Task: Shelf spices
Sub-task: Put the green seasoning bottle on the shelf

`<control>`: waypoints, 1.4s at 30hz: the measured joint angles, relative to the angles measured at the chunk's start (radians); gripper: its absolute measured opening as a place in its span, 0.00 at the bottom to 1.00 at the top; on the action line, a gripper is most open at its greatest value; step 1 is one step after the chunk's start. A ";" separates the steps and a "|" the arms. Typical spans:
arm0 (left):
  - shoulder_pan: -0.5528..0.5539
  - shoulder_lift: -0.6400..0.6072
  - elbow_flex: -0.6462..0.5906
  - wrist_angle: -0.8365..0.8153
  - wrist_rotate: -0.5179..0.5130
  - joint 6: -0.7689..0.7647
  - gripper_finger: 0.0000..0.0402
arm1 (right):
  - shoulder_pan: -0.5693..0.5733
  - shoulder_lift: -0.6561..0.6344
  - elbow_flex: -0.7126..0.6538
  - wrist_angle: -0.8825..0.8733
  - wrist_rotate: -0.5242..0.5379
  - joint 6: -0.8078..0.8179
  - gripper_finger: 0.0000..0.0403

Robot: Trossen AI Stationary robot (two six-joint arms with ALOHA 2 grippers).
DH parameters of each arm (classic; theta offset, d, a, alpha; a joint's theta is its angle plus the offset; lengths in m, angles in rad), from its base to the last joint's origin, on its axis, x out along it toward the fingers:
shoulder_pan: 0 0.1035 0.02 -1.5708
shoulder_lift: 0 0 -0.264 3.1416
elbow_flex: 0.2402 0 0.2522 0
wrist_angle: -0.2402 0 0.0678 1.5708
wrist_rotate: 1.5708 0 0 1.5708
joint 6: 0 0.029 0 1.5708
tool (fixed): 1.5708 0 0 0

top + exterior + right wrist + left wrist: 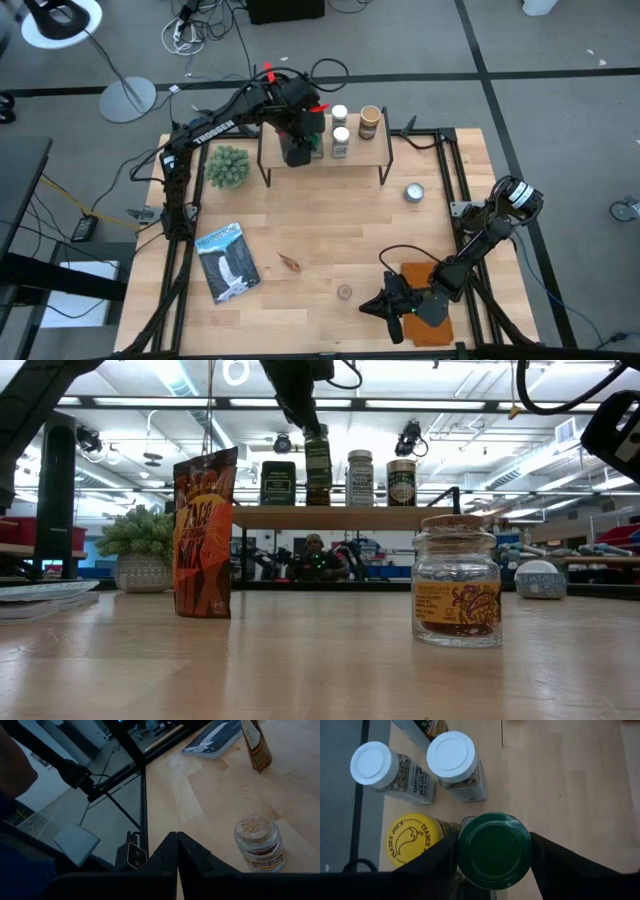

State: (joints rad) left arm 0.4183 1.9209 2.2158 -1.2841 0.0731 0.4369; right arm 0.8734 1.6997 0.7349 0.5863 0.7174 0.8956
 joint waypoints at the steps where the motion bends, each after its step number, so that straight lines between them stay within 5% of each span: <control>1: 0.000 0.000 -0.002 0.000 0.004 0.001 0.56 | 0.000 0.000 0.000 0.000 0.000 0.000 0.01; 7: 0.004 0.000 -0.064 0.008 0.090 0.038 0.56 | 0.000 0.000 0.000 0.000 0.000 -0.001 0.02; 42: 0.039 0.008 -0.080 0.082 0.069 0.054 0.56 | 0.000 0.000 0.000 0.004 0.000 0.000 0.01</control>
State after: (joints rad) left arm 0.4568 1.9293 2.1353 -1.2024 0.1420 0.4904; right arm 0.8734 1.6997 0.7349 0.5903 0.7170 0.8951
